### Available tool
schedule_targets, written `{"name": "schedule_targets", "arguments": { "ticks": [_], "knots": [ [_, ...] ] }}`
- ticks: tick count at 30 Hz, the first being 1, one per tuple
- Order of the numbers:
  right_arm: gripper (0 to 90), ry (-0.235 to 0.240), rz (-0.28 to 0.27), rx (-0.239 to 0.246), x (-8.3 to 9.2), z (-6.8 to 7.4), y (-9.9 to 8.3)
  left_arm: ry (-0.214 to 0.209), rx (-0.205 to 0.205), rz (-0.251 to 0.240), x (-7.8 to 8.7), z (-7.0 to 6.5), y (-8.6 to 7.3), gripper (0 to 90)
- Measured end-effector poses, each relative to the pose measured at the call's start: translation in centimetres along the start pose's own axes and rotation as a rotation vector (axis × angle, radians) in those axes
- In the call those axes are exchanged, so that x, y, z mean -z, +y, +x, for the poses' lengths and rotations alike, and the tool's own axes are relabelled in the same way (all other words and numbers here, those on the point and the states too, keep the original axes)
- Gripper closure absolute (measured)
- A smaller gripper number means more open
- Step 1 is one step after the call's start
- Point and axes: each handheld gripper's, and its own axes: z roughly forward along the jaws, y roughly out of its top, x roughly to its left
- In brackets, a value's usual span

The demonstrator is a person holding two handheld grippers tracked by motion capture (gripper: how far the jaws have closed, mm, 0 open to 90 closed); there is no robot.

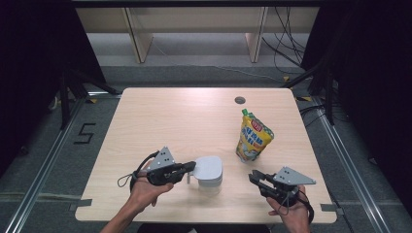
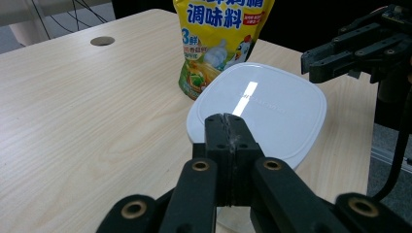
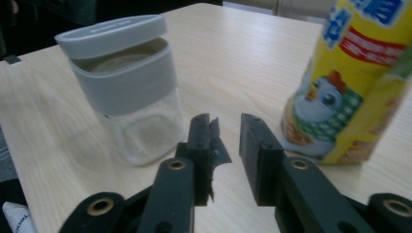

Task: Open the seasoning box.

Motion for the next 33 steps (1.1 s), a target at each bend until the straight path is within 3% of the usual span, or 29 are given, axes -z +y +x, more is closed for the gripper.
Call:
{"name": "schedule_targets", "arguments": {
  "ticks": [1,4,7,8,11,12,15,16,18,20,23,24,25,28,33],
  "knots": [
    [78.7,0.009,0.002,-0.018,-0.1,0.3,0.2,0.002,0.001,-0.003,0.0,0.0,0.0,89.0],
    [83.0,0.039,-0.023,0.026,-0.8,0.5,0.6,0.003,-0.008,0.0,0.1,0.0,-0.1,89.1],
    [85.3,0.059,-0.007,0.028,-1.3,1.1,0.9,0.007,-0.016,0.001,0.1,0.0,-0.1,89.1],
    [86.7,0.08,-0.03,0.023,-1.9,1.4,1.0,0.01,-0.014,0.001,0.1,0.0,-0.1,89.1],
    [87.7,0.094,-0.014,0.046,-2.2,1.7,1.2,0.009,0.001,0.0,0.1,0.1,-0.2,89.1],
    [88.1,0.096,-0.005,0.031,-2.2,2.0,1.3,0.011,0.001,-0.001,0.1,0.0,-0.2,89.1],
    [89.3,0.119,-0.035,0.052,-2.7,2.4,1.9,0.007,-0.013,0.001,0.1,0.0,-0.1,89.1],
    [89.8,0.138,-0.043,0.072,-3.0,2.5,2.2,0.01,0.001,-0.001,0.1,0.0,-0.2,89.1],
    [89.9,0.14,-0.025,0.053,-3.1,2.7,2.3,0.011,-0.001,-0.001,0.1,0.0,-0.2,89.1],
    [90.0,0.138,-0.033,0.097,-3.4,2.7,2.5,0.012,-0.006,0.001,0.1,-0.1,-0.2,89.1],
    [90.0,0.149,-0.023,0.084,-3.7,3.0,2.7,0.018,-0.002,-0.002,0.1,-0.1,-0.2,89.2],
    [90.0,0.156,-0.052,0.113,-4.0,3.0,2.8,0.017,-0.017,-0.003,0.1,-0.1,-0.2,89.2],
    [90.0,0.16,-0.024,0.098,-3.9,3.1,2.9,0.017,-0.018,-0.002,0.1,-0.1,-0.2,89.2],
    [90.0,0.16,-0.028,0.098,-4.2,3.4,3.1,0.017,-0.004,-0.002,0.1,0.0,-0.2,89.2],
    [90.0,0.179,-0.009,0.127,-4.6,3.3,3.5,0.015,-0.02,-0.003,0.1,0.0,-0.2,89.2]
  ]
}}
